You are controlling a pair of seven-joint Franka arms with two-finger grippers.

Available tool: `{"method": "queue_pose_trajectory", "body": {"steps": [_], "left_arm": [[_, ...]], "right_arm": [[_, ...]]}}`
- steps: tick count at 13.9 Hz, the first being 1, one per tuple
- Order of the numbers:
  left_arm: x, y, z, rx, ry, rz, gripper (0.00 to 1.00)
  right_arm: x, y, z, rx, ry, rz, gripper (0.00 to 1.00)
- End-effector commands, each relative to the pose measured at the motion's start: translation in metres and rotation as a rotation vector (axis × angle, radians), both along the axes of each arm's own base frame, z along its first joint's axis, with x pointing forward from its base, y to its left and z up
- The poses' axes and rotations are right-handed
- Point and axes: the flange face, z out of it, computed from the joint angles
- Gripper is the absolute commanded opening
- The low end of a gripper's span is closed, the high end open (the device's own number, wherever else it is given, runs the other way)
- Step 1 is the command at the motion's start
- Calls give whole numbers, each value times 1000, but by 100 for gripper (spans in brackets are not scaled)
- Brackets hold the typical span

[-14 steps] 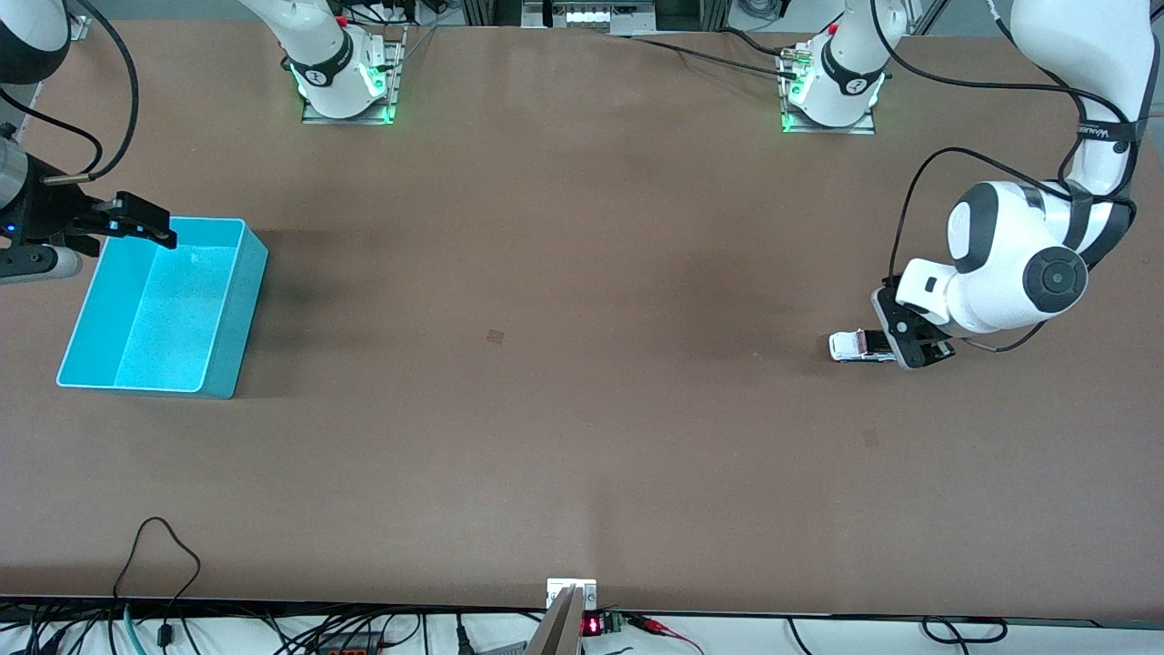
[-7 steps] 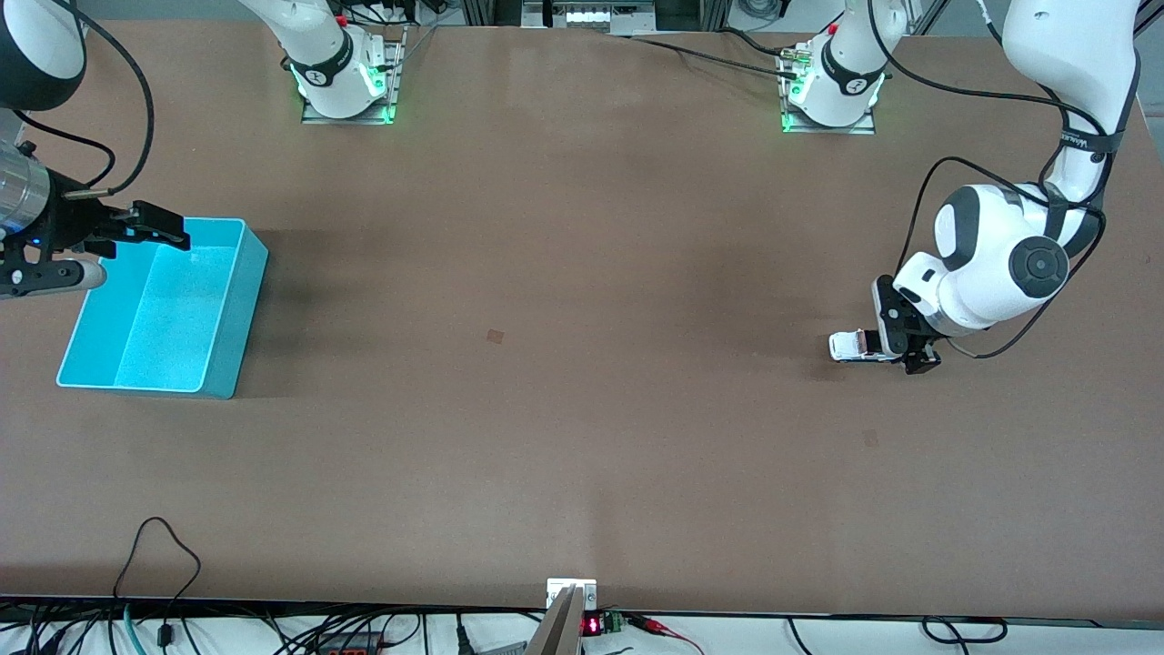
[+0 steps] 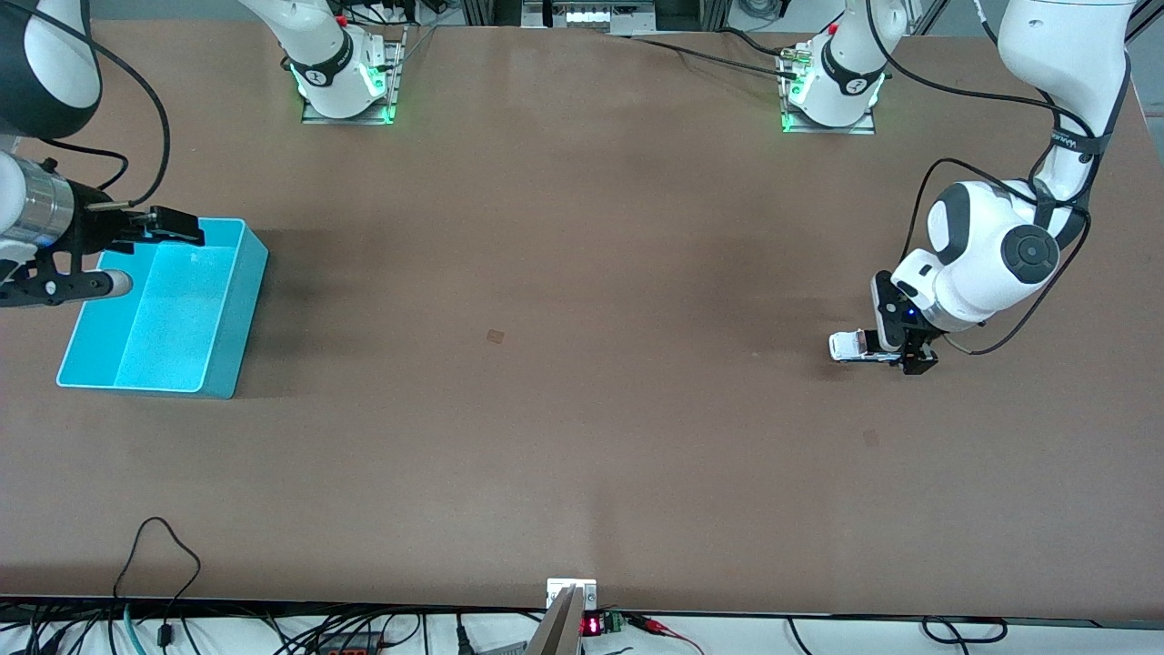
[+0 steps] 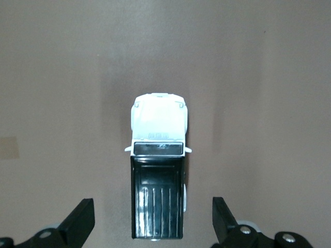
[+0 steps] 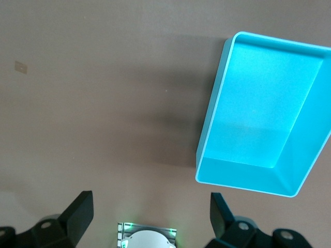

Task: Wind and store white jeep toy
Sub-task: 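Lower the left gripper onto the jeep while the right gripper moves over the bin, then close the left gripper on the jeep, pressing it onto the table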

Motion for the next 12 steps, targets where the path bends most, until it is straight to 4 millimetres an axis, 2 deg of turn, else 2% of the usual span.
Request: {"method": "queue_pose_trajectory", "body": {"steps": [1, 3, 12], "left_arm": [[-2, 2, -5, 5, -15, -23, 100], [-6, 3, -16, 4, -20, -21, 100], [-8, 0, -26, 1, -3, -27, 100]], "right_arm": [[2, -2, -6, 5, 24, 8, 100], [2, -2, -7, 7, 26, 8, 100], [3, -3, -6, 7, 23, 8, 100]]}}
